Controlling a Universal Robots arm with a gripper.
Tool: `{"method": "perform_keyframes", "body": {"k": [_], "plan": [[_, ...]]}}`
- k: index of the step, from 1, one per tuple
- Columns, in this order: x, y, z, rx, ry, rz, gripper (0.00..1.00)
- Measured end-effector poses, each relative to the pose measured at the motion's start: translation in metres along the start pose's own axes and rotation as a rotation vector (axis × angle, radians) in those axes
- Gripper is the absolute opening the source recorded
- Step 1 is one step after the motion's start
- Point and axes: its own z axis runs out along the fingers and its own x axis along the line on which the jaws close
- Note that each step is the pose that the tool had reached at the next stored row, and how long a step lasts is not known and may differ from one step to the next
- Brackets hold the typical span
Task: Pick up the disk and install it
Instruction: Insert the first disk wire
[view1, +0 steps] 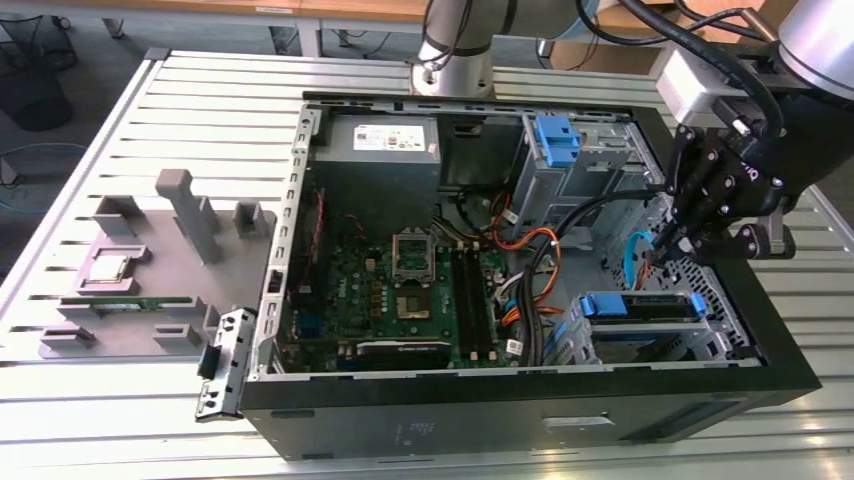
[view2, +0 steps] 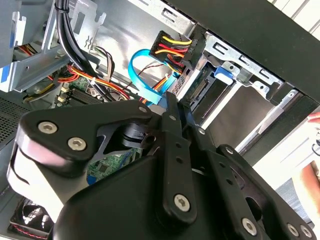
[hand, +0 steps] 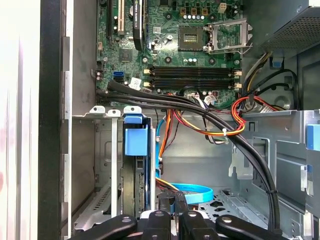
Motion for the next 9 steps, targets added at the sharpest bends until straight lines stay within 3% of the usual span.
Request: {"method": "perform_keyframes", "body": {"k": [9], "plan": [[0.0000, 0.0001, 0.0000, 0.0001, 0.0001, 0.000, 0.16]]}}
